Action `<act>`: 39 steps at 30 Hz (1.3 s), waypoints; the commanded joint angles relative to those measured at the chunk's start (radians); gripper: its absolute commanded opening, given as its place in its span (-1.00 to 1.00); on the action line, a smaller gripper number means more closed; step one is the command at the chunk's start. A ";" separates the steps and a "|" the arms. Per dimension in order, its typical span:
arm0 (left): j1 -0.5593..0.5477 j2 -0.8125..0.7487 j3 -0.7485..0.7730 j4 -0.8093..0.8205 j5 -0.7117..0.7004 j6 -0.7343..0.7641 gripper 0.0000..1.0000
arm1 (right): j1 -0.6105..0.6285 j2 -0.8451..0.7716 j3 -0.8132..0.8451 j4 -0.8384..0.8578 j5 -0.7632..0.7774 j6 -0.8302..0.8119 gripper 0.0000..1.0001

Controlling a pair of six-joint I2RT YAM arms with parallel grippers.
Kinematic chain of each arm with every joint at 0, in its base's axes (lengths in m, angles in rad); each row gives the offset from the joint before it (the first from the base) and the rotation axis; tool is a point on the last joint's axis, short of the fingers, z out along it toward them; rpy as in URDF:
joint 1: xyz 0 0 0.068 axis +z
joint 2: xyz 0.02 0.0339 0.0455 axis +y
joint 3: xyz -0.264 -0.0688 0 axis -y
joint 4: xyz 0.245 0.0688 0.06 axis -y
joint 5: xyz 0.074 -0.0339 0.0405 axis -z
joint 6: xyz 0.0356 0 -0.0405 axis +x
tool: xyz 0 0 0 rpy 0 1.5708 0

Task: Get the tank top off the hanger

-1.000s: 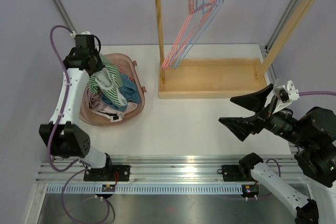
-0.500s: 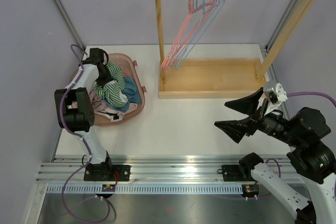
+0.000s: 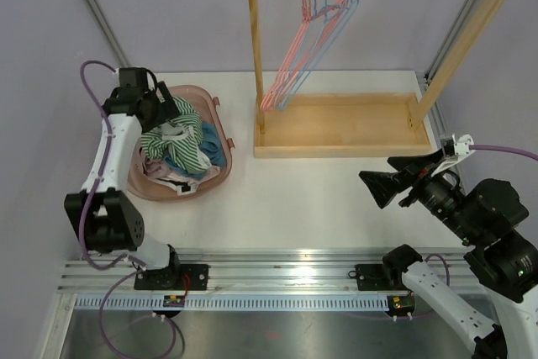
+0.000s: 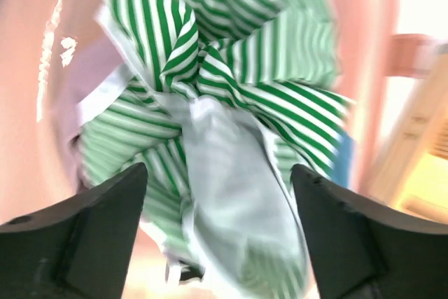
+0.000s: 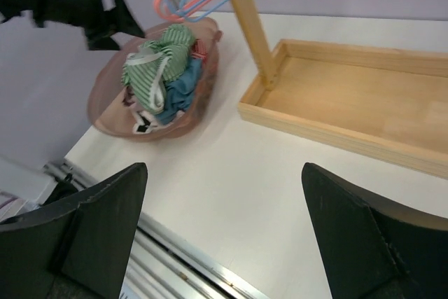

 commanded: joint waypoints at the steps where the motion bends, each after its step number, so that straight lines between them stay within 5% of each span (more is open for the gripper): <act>1: 0.000 -0.161 0.012 -0.023 -0.002 0.019 0.87 | 0.004 0.009 0.047 -0.052 0.238 0.011 0.99; 8: -0.052 -0.528 -0.086 -0.020 -0.021 0.093 0.98 | 0.004 0.045 0.107 -0.172 0.378 -0.044 0.99; 12: -0.149 -0.722 -0.124 -0.116 -0.214 0.113 0.98 | 0.004 0.064 0.120 -0.226 0.456 -0.072 0.99; 18: -0.212 -0.931 -0.156 -0.245 -0.298 0.173 0.98 | 0.004 0.116 0.113 -0.296 0.566 -0.087 0.99; 30: -0.232 -1.210 -0.257 -0.334 -0.075 0.234 0.98 | 0.004 0.085 0.033 -0.301 0.653 -0.089 0.99; 39: -0.232 -1.260 -0.302 -0.345 0.004 0.196 0.98 | 0.004 0.024 -0.010 -0.266 0.619 -0.086 0.99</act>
